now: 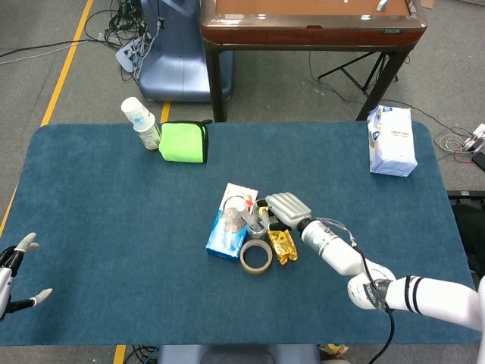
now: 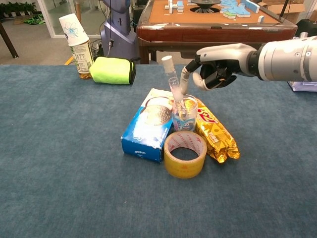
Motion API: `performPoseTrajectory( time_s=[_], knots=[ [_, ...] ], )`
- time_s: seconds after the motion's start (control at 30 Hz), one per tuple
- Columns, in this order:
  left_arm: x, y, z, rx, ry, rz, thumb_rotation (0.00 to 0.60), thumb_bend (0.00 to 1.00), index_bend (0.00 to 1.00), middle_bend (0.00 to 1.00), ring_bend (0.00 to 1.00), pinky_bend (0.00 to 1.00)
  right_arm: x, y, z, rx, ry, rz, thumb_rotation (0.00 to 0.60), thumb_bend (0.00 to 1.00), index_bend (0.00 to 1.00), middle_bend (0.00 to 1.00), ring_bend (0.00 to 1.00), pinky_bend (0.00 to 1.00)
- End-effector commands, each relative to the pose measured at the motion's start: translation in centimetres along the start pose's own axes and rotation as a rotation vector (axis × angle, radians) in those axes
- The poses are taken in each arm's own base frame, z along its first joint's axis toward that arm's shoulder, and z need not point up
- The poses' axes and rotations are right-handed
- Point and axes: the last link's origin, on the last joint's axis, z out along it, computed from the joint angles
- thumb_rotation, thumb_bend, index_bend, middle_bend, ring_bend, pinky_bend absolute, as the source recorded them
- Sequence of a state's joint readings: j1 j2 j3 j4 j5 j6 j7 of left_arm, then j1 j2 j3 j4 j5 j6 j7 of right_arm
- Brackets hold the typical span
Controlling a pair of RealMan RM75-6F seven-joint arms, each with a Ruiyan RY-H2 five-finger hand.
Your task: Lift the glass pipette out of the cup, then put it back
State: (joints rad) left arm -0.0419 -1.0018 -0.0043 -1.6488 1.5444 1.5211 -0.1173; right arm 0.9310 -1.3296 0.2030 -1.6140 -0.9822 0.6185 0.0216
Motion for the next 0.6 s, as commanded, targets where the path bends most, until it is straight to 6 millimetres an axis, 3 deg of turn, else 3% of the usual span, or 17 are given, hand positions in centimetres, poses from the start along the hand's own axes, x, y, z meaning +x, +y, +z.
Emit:
performPoseTrajectory(
  time_s=[0.03, 0.23, 0.3, 0.43, 0.5, 0.6],
  knots=[
    [0.0, 0.0, 0.0, 0.001, 0.000, -0.001, 0.600, 0.09, 0.05, 0.25, 0.19, 0.38, 0.0, 0.0, -0.2, 0.006, 0.001, -0.001, 0.600, 0.91, 0.47, 1.00, 0.95, 1.00],
    [0.0, 0.0, 0.0, 0.002, -0.004, 0.002, 0.600, 0.09, 0.05, 0.25, 0.19, 0.38, 0.9, 0.4, -1.4, 0.006, 0.041, -0.012, 0.600, 0.89, 0.47, 1.00, 0.94, 1.00],
    [-0.1, 0.0, 0.0, 0.002, -0.005, 0.003, 0.600, 0.09, 0.05, 0.25, 0.19, 0.38, 1.2, 0.8, -1.8, 0.000, 0.053, -0.020, 0.600, 0.83, 0.48, 1.00, 0.92, 1.00],
    [-0.1, 0.1, 0.0, 0.002, -0.008, 0.006, 0.600, 0.09, 0.05, 0.25, 0.19, 0.38, 1.9, 1.5, -2.8, -0.021, 0.095, -0.044, 0.600, 0.63, 0.49, 0.98, 0.84, 0.97],
    [-0.1, 0.1, 0.0, 0.003, -0.008, 0.005, 0.600, 0.09, 0.05, 0.25, 0.19, 0.38, 2.2, 1.9, -3.3, -0.036, 0.122, -0.059, 0.600, 0.50, 0.49, 0.90, 0.76, 0.89],
    [-0.2, 0.2, 0.1, 0.004, -0.013, 0.008, 0.600, 0.09, 0.05, 0.25, 0.19, 0.38, 2.4, 2.4, -3.8, -0.061, 0.157, -0.065, 0.600, 0.30, 0.49, 0.74, 0.62, 0.66]
  ],
)
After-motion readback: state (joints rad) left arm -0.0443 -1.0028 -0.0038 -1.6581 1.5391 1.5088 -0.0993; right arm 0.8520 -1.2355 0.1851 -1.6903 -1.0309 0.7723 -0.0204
